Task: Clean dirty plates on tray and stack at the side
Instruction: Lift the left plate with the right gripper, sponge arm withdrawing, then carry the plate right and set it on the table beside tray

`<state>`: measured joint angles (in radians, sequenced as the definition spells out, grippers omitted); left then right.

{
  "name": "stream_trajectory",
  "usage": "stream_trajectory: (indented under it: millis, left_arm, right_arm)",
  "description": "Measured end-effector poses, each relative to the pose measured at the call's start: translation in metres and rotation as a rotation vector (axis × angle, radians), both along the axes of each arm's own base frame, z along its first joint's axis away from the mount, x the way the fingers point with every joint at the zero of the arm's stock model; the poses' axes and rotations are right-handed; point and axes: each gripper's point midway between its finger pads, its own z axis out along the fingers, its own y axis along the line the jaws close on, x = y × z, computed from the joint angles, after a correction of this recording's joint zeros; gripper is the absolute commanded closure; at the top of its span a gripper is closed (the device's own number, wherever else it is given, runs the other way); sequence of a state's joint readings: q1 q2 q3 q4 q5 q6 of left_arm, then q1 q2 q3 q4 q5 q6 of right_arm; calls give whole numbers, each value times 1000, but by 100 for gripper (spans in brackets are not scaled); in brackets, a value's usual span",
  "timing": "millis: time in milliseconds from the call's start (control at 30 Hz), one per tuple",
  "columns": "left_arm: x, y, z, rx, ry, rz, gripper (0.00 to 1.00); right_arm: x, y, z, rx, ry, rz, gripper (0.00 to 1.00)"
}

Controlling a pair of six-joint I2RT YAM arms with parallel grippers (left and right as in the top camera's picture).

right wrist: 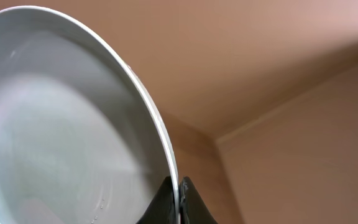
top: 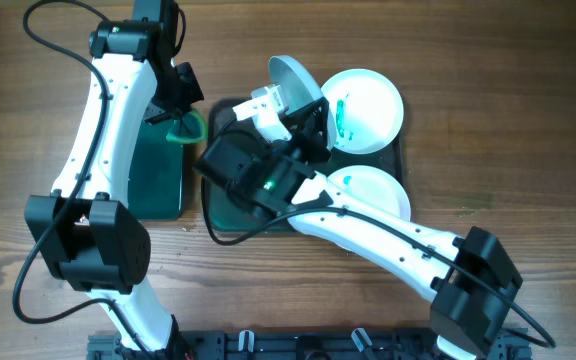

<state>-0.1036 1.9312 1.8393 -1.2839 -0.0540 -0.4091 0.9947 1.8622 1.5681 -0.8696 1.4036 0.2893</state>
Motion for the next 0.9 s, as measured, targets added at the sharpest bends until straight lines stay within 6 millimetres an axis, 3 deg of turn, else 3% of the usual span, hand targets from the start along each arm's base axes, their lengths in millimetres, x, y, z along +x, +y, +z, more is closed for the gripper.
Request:
stream_trajectory:
  millis: [67, 200, 333, 433, 533, 700, 767, 900]
  left_arm:
    - [0, 0, 0, 0, 0, 0, 96]
    - [0, -3, 0, -16, 2, -3, 96]
    - [-1, -10, 0, -53, 6, -12, 96]
    - [-2, -17, 0, -67, 7, -26, 96]
    - [-3, -31, 0, -78, 6, -56, 96]
    - [-3, -57, 1, -86, -11, -111, 96]
    - [-3, -68, 2, -88, -20, -137, 96]
    - [-5, -86, 2, -96, -29, -175, 96]
  right_arm:
    - [3, 1, -13, 39, 67, 20, 96]
    - [12, 0, -58, 195, 305, 66, 96]
    - [22, -5, -107, 493, 587, 85, 96]
    - [28, -10, -124, 704, 732, 97, 96]
    - [38, -26, -131, 916, 837, 94, 96]
    - [57, -75, -127, 1193, 894, 66, 96]
    - [60, -106, -126, 1272, 895, 14, 96]
    - [61, -188, -123, 1383, 833, -129, 96]
